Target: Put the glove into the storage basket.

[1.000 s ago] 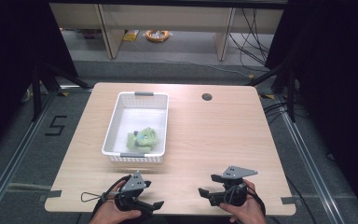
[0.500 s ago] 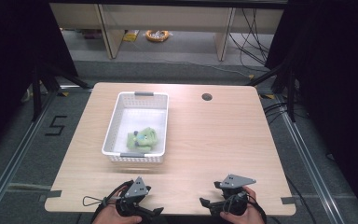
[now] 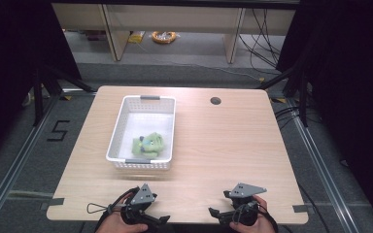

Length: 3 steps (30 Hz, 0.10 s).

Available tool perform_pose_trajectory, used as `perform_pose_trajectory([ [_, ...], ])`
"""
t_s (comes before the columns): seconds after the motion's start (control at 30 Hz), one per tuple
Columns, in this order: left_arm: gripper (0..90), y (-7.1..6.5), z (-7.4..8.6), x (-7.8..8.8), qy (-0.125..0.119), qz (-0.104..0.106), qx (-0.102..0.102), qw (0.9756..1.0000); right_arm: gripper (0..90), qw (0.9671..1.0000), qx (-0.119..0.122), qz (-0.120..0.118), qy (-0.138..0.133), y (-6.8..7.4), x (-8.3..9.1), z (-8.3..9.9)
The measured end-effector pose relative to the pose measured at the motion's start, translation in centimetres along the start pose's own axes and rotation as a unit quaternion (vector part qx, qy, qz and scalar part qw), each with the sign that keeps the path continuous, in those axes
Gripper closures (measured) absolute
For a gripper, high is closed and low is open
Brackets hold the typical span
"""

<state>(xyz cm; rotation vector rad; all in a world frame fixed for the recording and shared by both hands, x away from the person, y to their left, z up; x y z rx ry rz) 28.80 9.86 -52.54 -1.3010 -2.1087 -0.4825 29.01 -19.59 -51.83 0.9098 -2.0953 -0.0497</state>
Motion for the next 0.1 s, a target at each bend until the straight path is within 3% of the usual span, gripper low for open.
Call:
perform_pose_trajectory([
  [0.07, 15.6, 0.06, 0.03, -0.07, -0.002, -0.001, 0.014, 0.9999, 17.4, 1.0, 0.003, 0.005, -0.006, -0.11, -0.01, -0.02],
  [0.1, 15.6, 0.27, 0.06, -0.01, 0.003, -0.002, 0.003, 1.0, 17.5, 0.9999, 0.003, 0.011, -0.008, -0.18, 0.07, -0.05],
])
Point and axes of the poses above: each handheld gripper's, and its own axes: x roughly backward along the jaws, z roughly out of its underside, y roughly to its left, the point moved 3 cm from there along -x, roughly forward along the jaws, and after that the axes turned 11 degrees about -x, right-handed, at the moved point
